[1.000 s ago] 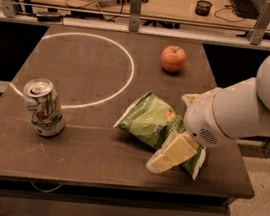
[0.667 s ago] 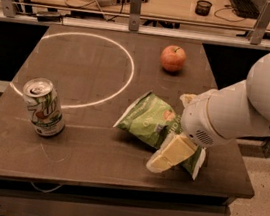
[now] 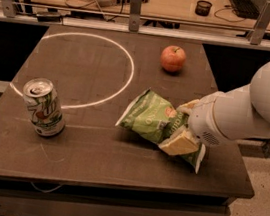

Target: Move green jalapeno chip bag near apple

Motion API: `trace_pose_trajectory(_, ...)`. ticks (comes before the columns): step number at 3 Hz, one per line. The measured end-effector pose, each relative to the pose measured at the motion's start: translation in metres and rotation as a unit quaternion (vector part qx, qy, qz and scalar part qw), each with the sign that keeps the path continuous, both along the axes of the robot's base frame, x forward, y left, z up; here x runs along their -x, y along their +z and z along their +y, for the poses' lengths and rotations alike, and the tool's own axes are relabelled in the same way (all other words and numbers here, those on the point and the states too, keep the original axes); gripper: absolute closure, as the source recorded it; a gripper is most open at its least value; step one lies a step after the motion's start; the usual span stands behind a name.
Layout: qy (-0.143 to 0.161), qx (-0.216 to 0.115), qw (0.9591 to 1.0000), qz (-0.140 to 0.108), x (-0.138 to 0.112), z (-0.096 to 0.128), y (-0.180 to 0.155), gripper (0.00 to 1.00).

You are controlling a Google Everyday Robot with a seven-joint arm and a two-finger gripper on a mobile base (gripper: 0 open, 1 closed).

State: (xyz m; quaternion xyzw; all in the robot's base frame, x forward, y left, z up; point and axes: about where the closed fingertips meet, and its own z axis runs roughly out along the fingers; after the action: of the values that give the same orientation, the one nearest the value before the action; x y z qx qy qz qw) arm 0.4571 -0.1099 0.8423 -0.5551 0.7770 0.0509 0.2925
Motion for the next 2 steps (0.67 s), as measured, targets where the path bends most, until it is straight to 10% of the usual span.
trace_pose_trajectory(2, -0.090, -0.001, 0.9950, -0.044, -0.021, -0.054, 0.037, 0.86)
